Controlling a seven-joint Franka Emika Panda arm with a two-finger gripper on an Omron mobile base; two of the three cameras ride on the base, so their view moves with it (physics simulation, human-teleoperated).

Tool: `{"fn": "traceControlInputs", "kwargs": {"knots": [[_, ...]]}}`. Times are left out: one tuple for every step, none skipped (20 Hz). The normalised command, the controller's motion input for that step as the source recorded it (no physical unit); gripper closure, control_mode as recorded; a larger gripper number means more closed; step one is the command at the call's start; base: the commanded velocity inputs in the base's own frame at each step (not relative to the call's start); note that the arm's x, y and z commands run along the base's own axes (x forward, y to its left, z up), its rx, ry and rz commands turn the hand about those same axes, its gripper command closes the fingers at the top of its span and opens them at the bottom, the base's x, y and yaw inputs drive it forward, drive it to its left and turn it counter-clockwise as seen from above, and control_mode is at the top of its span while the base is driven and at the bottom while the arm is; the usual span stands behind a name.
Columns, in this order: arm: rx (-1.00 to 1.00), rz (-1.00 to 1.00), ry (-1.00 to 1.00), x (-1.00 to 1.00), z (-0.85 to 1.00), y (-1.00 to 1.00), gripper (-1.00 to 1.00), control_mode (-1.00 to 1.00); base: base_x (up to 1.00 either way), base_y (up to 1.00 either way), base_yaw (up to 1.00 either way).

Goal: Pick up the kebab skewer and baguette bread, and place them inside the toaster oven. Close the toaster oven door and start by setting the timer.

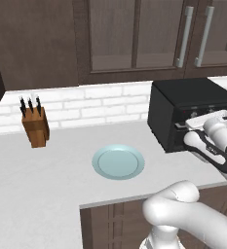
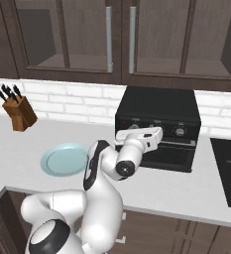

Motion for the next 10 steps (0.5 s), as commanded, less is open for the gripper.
{"fn": "traceControlInputs", "kwargs": {"knots": [[0.0,0.0,0.0,0.03,0.0,0.0,-1.0,-1.0,0.0,0.0,0.0],[0.0,0.0,0.0,0.03,0.0,0.0,-1.0,-1.0,0.0,0.0,0.0],[0.0,0.0,0.0,0.07,0.0,0.0,-1.0,-1.0,0.0,0.0,0.0],[0.0,0.0,0.0,0.13,0.0,0.0,-1.0,-1.0,0.0,0.0,0.0],[0.0,0.0,0.0,0.11,0.0,0.0,-1.0,-1.0,0.0,0.0,0.0],[0.0,0.0,0.0,0.2,0.0,0.0,-1.0,-1.0,0.0,0.0,0.0],[0.0,0.0,0.0,0.16,0.0,0.0,-1.0,-1.0,0.0,0.0,0.0],[0.0,0.0,0.0,0.14,0.0,0.0,-1.0,-1.0,0.0,0.0,0.0],[0.0,0.0,0.0,0.14,0.0,0.0,-1.0,-1.0,0.0,0.0,0.0],[0.0,0.0,0.0,0.12,0.0,0.0,-1.0,-1.0,0.0,0.0,0.0]]}}
